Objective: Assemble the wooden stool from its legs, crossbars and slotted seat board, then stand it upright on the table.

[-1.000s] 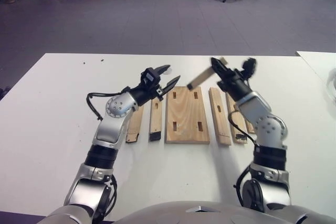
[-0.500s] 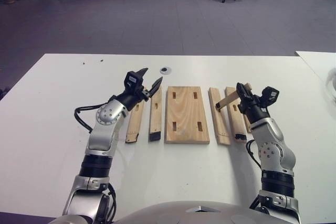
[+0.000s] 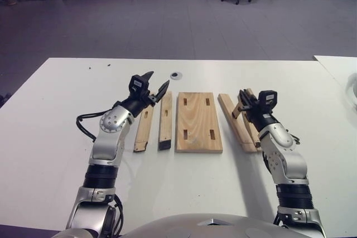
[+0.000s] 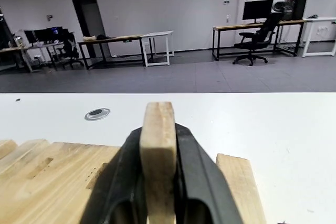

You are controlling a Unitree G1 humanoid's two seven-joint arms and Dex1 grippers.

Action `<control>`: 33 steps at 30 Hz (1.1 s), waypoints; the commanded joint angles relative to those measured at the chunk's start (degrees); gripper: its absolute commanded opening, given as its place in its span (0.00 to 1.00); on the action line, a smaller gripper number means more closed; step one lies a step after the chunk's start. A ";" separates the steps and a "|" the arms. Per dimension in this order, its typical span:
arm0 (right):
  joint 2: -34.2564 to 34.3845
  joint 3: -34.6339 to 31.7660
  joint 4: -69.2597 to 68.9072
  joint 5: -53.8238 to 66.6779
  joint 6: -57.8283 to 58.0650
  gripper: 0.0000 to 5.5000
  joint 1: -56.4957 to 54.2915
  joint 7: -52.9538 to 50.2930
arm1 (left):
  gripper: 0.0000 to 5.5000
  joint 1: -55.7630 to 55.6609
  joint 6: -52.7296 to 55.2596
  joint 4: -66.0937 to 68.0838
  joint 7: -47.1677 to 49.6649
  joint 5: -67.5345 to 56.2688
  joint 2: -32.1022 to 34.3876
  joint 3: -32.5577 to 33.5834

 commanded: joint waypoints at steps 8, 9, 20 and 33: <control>-1.83 1.44 2.67 1.50 3.43 0.15 0.53 4.92 | 0.60 0.01 0.62 0.76 1.05 0.23 -0.17 -0.03; -1.94 1.20 1.53 1.79 4.27 0.19 -0.55 4.66 | 0.60 -0.22 0.51 0.92 1.18 0.28 -0.28 -0.07; -9.87 5.12 -5.07 -2.19 32.98 0.57 -0.98 1.30 | 0.60 0.14 -0.45 1.45 2.41 0.52 -1.34 -0.27; -7.33 1.60 -8.92 -0.23 39.74 0.38 -2.08 1.44 | 0.63 -0.36 6.01 -1.80 3.72 -4.61 -4.72 0.31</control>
